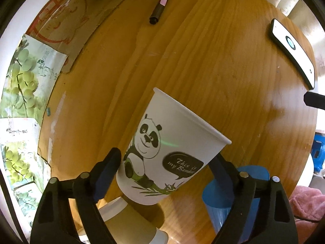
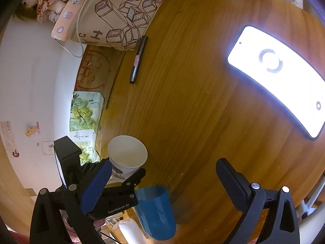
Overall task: Flip cup upright
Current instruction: 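Close the left gripper around the panda cup's body, then lift the panda cup with the left gripper and rotate it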
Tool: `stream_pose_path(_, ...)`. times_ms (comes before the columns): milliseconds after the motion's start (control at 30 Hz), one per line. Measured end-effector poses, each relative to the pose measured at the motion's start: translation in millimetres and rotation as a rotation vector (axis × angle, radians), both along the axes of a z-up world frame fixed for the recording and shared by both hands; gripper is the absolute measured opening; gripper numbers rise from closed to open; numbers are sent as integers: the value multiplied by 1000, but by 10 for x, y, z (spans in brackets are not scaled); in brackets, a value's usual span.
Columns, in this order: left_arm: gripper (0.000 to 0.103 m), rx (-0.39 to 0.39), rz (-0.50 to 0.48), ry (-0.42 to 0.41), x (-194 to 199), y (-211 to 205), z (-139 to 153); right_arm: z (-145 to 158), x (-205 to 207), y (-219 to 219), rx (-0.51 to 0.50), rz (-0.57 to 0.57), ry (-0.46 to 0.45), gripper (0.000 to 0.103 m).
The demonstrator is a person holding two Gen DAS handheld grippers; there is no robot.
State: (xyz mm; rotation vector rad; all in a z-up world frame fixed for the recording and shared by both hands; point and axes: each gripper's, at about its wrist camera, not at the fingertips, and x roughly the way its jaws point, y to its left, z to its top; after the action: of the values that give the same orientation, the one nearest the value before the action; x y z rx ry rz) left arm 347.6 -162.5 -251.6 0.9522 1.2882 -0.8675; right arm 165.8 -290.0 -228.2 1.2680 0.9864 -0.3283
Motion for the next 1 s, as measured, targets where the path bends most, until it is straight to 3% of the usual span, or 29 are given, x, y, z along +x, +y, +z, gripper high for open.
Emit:
stream_pose_path(67,76,-9,7,5,35,3,-8,9,5,9,-4,3,0,103)
stream_pose_path(333,71,-50,47,-3,75,-19,88,33,59,54,-15,31,3,103)
stream_pose_path(733,70,-135,121,-53,232,84,322,161,112,174,-52,104,-20,103)
stream_pose_path(1000,69,-205,206,-93,115,446,559,307,95,317,-84,160,-43,103)
